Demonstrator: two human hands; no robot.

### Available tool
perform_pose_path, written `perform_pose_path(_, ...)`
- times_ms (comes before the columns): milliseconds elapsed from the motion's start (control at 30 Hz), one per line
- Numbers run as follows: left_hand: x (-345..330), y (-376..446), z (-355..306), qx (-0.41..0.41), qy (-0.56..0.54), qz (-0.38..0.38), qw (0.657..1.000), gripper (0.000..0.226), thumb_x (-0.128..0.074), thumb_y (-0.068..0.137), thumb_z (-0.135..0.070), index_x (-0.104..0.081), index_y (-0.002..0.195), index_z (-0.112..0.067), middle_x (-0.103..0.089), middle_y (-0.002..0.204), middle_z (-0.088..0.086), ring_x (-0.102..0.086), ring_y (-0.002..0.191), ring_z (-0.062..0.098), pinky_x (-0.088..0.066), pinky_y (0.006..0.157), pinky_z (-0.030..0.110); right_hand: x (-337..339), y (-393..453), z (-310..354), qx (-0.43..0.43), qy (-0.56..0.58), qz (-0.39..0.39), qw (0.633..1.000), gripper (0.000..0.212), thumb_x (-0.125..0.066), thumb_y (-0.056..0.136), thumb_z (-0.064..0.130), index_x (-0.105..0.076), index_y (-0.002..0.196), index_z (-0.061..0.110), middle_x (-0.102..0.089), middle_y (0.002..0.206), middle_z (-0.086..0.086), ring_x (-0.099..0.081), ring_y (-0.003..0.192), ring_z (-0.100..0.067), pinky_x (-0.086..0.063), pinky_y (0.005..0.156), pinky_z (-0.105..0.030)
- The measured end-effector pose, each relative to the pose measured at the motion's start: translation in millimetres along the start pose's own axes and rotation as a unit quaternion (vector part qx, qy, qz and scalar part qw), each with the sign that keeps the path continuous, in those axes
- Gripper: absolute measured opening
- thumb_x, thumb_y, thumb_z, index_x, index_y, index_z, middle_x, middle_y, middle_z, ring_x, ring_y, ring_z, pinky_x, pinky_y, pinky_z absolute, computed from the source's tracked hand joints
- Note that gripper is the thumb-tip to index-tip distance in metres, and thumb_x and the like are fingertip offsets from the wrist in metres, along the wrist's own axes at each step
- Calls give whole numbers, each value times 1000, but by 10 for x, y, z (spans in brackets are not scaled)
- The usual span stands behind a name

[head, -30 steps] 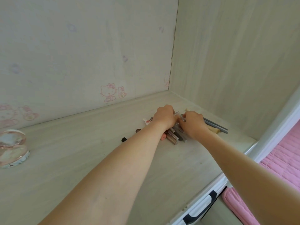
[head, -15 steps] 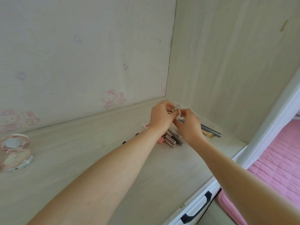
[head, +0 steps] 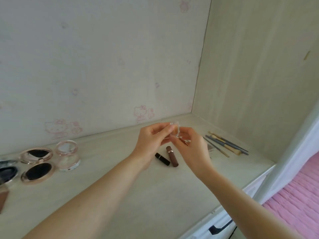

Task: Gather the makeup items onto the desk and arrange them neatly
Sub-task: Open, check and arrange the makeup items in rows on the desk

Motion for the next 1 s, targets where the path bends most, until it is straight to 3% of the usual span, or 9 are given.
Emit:
perform_pose_path(267, 618, -679, -255, 29, -63, -45, 997, 24, -62, 91, -19, -68, 113, -10, -73, 103, 9, -70, 96, 19, -54, 79, 25, -436, -469, 435, 93, -83, 85, 989, 39, -62, 85, 47, -57, 121, 32, -60, 112, 20, -47, 113, -6, -37, 86, -22)
perform_pose_path(467, 1138, -1158, -304, 59, -103, -91, 989, 29, -61, 89, -25, -70, 108, -6, -68, 110, 22, -67, 104, 31, -51, 96, 37, -826, -863, 692, 164, -142, 137, 967, 46, -61, 87, 47, -51, 129, 32, -51, 124, 18, -40, 119, -7, -30, 84, -15)
perform_pose_path(633, 1511, -1551, -342, 86, -152, -122, 977, 30, -57, 92, -22, -68, 113, -5, -67, 111, 23, -67, 103, 33, -57, 76, 26, -1125, -1136, 904, 192, -88, 203, 956, 63, -62, 89, 39, -31, 143, 29, -38, 140, 16, -31, 130, -4, -25, 95, -12)
perform_pose_path(800, 1831, -1876, -303, 107, -173, -167, 965, 39, -62, 84, -28, -67, 112, -2, -67, 111, 22, -68, 100, 33, -57, 79, 30, -1442, -1378, 1035, 297, -114, 221, 922, 56, -64, 89, 32, -40, 139, 26, -42, 137, 13, -34, 128, -8, -28, 97, -8)
perform_pose_path(1000, 2101, -2123, -219, 127, -208, -190, 951, 36, -61, 85, -30, -72, 99, 1, -68, 100, 21, -70, 91, 29, -58, 73, 29, -1756, -1595, 1068, 360, -114, 202, 904, 49, -62, 84, 34, -52, 129, 18, -54, 126, 6, -45, 120, -13, -41, 97, -21)
Point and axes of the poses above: each hand's wrist, its own y-axis towards the middle knuckle, its own x-axis out of the back of the hand, z = x × y, the point moved 1 cm from there along y, towards the middle knuckle
